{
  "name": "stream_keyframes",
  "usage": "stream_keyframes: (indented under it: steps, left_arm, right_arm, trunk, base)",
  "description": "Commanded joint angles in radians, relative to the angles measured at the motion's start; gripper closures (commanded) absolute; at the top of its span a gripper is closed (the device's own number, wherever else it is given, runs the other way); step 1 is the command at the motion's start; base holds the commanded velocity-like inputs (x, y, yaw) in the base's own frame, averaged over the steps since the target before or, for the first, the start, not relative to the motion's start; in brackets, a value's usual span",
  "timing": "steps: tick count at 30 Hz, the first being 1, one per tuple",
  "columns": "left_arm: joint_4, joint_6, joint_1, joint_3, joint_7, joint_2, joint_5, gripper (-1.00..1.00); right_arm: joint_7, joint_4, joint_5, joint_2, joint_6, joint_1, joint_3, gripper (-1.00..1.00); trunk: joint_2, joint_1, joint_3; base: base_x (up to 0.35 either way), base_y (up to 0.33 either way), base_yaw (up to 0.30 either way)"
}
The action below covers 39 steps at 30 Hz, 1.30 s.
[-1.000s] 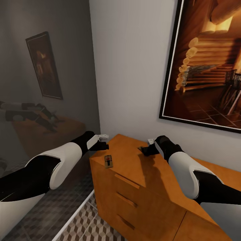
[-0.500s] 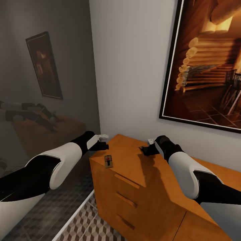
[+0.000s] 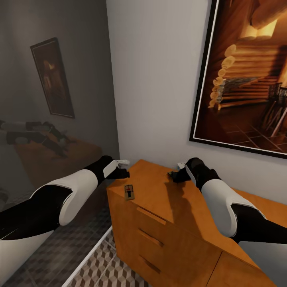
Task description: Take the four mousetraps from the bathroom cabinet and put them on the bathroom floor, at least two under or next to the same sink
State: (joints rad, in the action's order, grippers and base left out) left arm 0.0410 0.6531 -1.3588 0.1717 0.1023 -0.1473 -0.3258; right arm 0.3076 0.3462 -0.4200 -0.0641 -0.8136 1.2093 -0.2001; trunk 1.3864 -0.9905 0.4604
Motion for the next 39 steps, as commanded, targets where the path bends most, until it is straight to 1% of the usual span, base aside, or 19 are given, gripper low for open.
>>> stream_keyframes:
  steps: [1, 5, 6, 13, 19, 35, 39]
  left_arm:
    - [0.002, 0.005, 0.0, 0.006, 0.007, 0.0, -0.011, -1.0]
    - [0.003, 0.005, 0.0, 0.006, 0.007, 0.0, -0.011, -1.0]
    - [0.003, 0.005, 0.0, 0.006, 0.007, 0.0, -0.012, -1.0]
    - [0.006, 0.004, 0.0, 0.006, 0.007, -0.001, -0.011, -1.0]
    - [0.009, 0.004, 0.0, 0.006, 0.007, -0.001, -0.01, -1.0]
    - [0.014, 0.003, 0.0, 0.006, 0.007, -0.001, -0.01, -1.0]
    - [0.015, 0.003, 0.0, 0.006, 0.007, -0.001, -0.01, -1.0]
  right_arm:
    - [0.005, 0.008, -0.009, -0.001, -0.016, 0.0, -0.007, 1.0]
    - [0.005, 0.053, -0.009, -0.002, -0.074, 0.0, -0.007, 1.0]
    - [0.005, 0.077, -0.009, -0.002, -0.095, 0.001, -0.007, 1.0]
    - [0.007, 0.154, -0.009, -0.002, -0.175, 0.001, -0.005, 1.0]
    - [0.006, 0.169, -0.008, -0.003, -0.191, 0.001, -0.003, 1.0]
    - [0.007, 0.172, -0.008, -0.003, -0.182, 0.001, -0.003, 1.0]
    - [0.005, 0.172, -0.008, -0.002, -0.182, 0.001, -0.004, 1.0]
  trunk:
    - [0.001, 0.0, 0.001]
    - [0.001, 0.0, 0.001]
    - [0.001, 0.0, 0.001]
    - [0.001, 0.0, 0.001]
    - [0.001, 0.0, 0.001]
    - [0.001, 0.0, 0.001]
    - [0.001, 0.0, 0.001]
  base:
    - [0.0, 0.0, 0.0]
    - [0.0, 0.0, 0.0]
    - [0.0, 0.0, 0.0]
    - [0.0, 0.0, 0.0]
    - [0.0, 0.0, 0.0]
    - [0.0, 0.0, 0.0]
    - [-0.122, 0.0, 0.0]
